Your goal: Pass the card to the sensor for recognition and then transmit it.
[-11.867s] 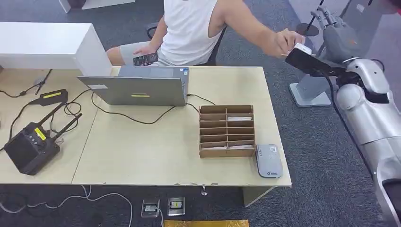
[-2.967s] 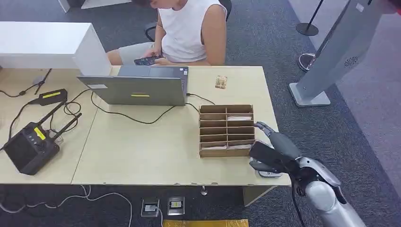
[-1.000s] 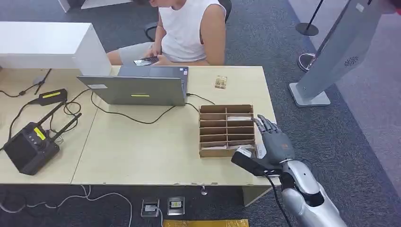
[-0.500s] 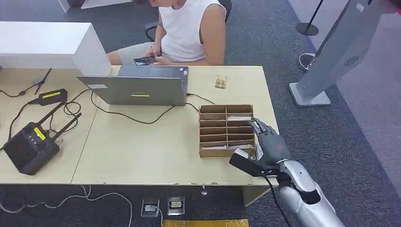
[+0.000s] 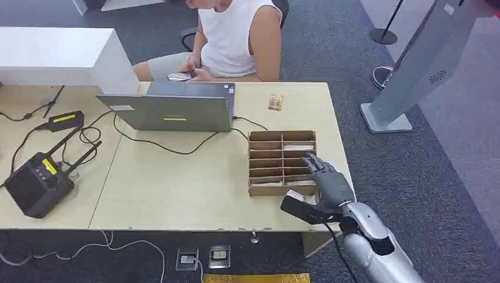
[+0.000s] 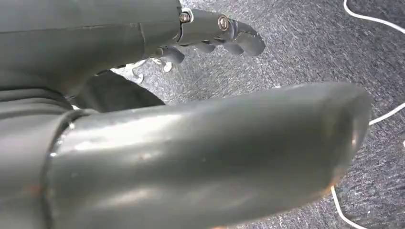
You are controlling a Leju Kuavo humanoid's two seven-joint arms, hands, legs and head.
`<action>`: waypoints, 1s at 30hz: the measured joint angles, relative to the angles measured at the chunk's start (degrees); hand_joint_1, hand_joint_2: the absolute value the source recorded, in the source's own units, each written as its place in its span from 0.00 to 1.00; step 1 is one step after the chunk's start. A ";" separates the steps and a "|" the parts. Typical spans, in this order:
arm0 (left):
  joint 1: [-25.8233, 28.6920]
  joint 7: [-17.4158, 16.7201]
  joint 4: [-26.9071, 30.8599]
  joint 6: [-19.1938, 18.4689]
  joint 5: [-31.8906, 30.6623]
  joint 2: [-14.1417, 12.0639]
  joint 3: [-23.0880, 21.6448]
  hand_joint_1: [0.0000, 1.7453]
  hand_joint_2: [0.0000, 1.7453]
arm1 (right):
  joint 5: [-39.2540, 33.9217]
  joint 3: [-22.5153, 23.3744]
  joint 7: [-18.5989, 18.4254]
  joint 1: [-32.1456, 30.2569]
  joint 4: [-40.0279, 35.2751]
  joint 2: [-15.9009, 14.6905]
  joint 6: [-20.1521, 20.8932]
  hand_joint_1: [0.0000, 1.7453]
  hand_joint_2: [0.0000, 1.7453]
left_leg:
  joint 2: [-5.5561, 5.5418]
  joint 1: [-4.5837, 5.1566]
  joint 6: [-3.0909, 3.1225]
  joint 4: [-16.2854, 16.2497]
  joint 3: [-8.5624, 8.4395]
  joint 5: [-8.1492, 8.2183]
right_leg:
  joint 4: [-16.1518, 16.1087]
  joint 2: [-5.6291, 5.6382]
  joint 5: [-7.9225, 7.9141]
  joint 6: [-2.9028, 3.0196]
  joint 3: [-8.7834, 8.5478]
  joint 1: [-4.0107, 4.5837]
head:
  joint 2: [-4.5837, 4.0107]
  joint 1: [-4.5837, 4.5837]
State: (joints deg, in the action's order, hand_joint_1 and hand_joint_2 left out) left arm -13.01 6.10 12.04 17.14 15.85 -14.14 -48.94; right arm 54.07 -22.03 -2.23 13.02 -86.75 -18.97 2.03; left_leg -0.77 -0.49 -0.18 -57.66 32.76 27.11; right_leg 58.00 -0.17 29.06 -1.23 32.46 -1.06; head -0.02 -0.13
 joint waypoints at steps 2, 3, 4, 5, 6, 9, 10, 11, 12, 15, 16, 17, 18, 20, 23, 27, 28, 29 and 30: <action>-0.09 0.00 0.00 -0.15 -0.20 0.00 0.00 0.00 0.00 | -0.26 -0.07 -0.20 0.00 0.00 0.02 0.18 1.00 1.00 | 0.00 0.00 0.00 0.00 0.00 0.00 | 0.00 0.00 0.00 0.00 0.00 0.00 | 0.00 0.00; -0.17 0.00 0.00 -0.20 -0.37 0.00 0.00 0.00 0.00 | -0.41 -0.13 -0.54 0.00 0.00 0.02 0.31 1.00 1.00 | 0.00 0.00 0.00 0.00 0.00 0.00 | 0.00 0.00 0.00 0.00 0.00 0.00 | 0.00 0.00; -0.29 -0.04 0.00 -0.28 -0.61 0.00 0.00 0.00 0.00 | -0.70 -0.15 -0.81 -0.01 0.00 0.02 0.50 1.00 1.00 | 0.00 0.00 0.00 0.00 0.00 0.00 | 0.00 0.00 0.00 0.00 0.00 0.00 | 0.00 0.00; -0.41 -0.15 0.00 -0.33 -0.68 0.00 0.00 0.00 0.00 | -0.94 -0.22 -1.14 -0.01 0.00 0.02 0.59 1.00 1.00 | 0.00 0.00 0.00 0.00 0.00 0.00 | 0.00 0.00 0.00 0.00 0.00 0.00 | 0.00 0.00; -0.54 -0.20 0.00 -0.33 -0.72 0.00 0.00 0.00 0.00 | -1.25 -0.28 -1.46 -0.01 -0.02 0.05 0.79 1.00 1.00 | 0.00 0.00 0.00 0.00 0.00 0.00 | 0.00 0.00 0.00 0.00 0.00 0.00 | 0.00 0.00; -0.76 -0.31 0.00 -0.59 -0.85 -0.02 0.00 0.00 0.00 | -1.88 -0.63 -1.99 -0.02 0.00 0.05 1.23 1.00 1.00 | 0.00 0.00 0.00 0.00 0.00 0.00 | 0.00 0.01 0.00 0.00 0.00 0.00 | 0.00 0.00; -0.79 -0.31 0.00 -0.63 -0.87 -0.02 0.00 0.00 0.00 | -1.97 -0.72 -2.08 -0.02 0.00 0.05 1.29 1.00 1.00 | 0.00 0.00 0.00 0.00 -0.01 0.00 | 0.00 0.01 0.00 0.00 0.00 0.00 | 0.00 0.00; -0.80 -0.33 0.00 -0.63 -0.87 -0.02 0.00 0.00 0.00 | -2.14 -0.79 -2.12 -0.02 0.00 0.05 1.40 1.00 1.00 | 0.00 0.00 0.00 0.00 -0.01 0.00 | 0.00 0.01 0.00 0.00 0.00 0.00 | 0.00 0.00; -0.80 -0.33 0.00 -0.63 -0.88 -0.02 0.00 0.00 0.00 | -2.21 -0.85 -2.25 -0.02 0.00 0.05 1.42 1.00 1.00 | 0.00 0.00 0.00 0.00 0.00 0.00 | 0.00 0.01 0.00 0.00 0.00 0.00 | 0.00 0.00; -0.80 -0.33 0.00 -0.57 -0.89 -0.04 0.00 0.00 0.00 | -2.27 -0.92 -2.47 0.08 0.00 0.05 1.47 1.00 1.00 | 0.00 0.00 0.00 0.00 -0.01 0.00 | 0.00 0.01 0.00 0.00 0.00 0.00 | 0.00 0.00; -0.80 -0.33 0.00 -0.48 -0.87 -0.09 0.00 0.00 0.00 | -2.32 -0.92 -2.47 0.17 0.00 0.05 1.44 1.00 1.00 | 0.00 0.00 0.00 0.00 0.00 0.00 | 0.00 0.01 0.00 0.00 0.00 0.00 | 0.00 0.00; -0.80 -0.33 0.00 -0.44 -0.87 -0.09 0.00 0.00 0.00 | -2.34 -0.92 -2.49 0.23 0.00 0.05 1.40 1.00 1.00 | 0.00 0.00 0.00 0.00 -0.01 0.00 | 0.00 0.01 0.00 0.00 0.00 0.00 | 0.00 0.00; -0.80 -0.33 0.00 -0.37 -0.87 -0.09 0.00 0.00 0.00 | -2.34 -0.94 -2.51 0.27 0.00 0.05 1.36 1.00 1.00 | 0.00 0.00 0.00 0.00 0.00 0.00 | 0.00 0.00 0.00 0.00 0.00 0.00 | 0.00 0.00; -0.79 -0.33 0.00 -0.33 -0.90 -0.09 0.00 0.00 0.00 | -2.34 -1.03 -2.58 0.28 0.00 0.05 1.21 1.00 1.00 | 0.00 0.00 0.00 0.00 0.00 0.00 | 0.00 0.00 0.00 0.00 0.00 0.00 | 0.00 0.00; -0.80 -0.33 0.00 -0.26 -0.90 -0.09 0.00 0.00 0.00 | -2.34 -1.18 -2.58 0.32 0.02 0.05 0.17 1.00 1.00 | 0.00 0.00 0.00 0.00 0.00 0.00 | 0.00 0.01 0.00 0.00 0.00 0.00 | 0.00 0.00; -0.79 -0.33 0.00 -0.20 -0.98 -0.09 0.00 0.00 0.00 | -1.57 -1.20 -2.34 0.82 0.28 0.02 -1.92 1.00 1.00 | 0.00 0.00 0.00 0.00 0.00 0.00 | 0.00 0.01 0.00 0.00 0.00 0.00 | 0.00 0.00; -0.79 -0.33 0.00 -0.15 -1.18 -0.09 0.00 0.00 0.00 | -1.12 -1.20 -2.06 1.14 0.39 0.02 -2.62 1.00 1.00 | 0.00 0.00 0.00 0.00 0.00 0.00 | 0.00 0.01 0.00 0.00 0.00 0.00 | 0.00 0.00; -0.80 -0.33 0.00 -0.11 -1.22 -0.09 0.00 0.00 0.00 | -0.83 -1.18 -1.70 1.53 0.48 0.00 -3.26 1.00 1.00 | 0.01 0.00 0.00 0.00 0.00 -0.01 | 0.00 0.02 0.00 0.00 0.00 0.00 | 0.00 0.00; -0.80 -0.33 0.00 -0.07 -1.38 -0.09 0.00 0.00 0.00 | -0.46 -1.14 -1.20 2.09 0.52 -0.02 -4.18 1.00 1.00 | 0.01 0.00 0.00 0.00 -0.01 -0.01 | 0.00 0.02 -0.01 0.00 0.00 0.00 | 0.00 0.00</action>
State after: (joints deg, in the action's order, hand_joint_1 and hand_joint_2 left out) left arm -13.81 5.77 12.04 17.07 14.47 -14.23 -48.94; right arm 53.62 -23.17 -3.43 15.11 -86.23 -18.99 -2.15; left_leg -0.76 -0.49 -0.18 -57.67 32.75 27.11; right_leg 58.00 -0.15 29.06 -1.23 32.46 -1.06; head -0.02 -0.13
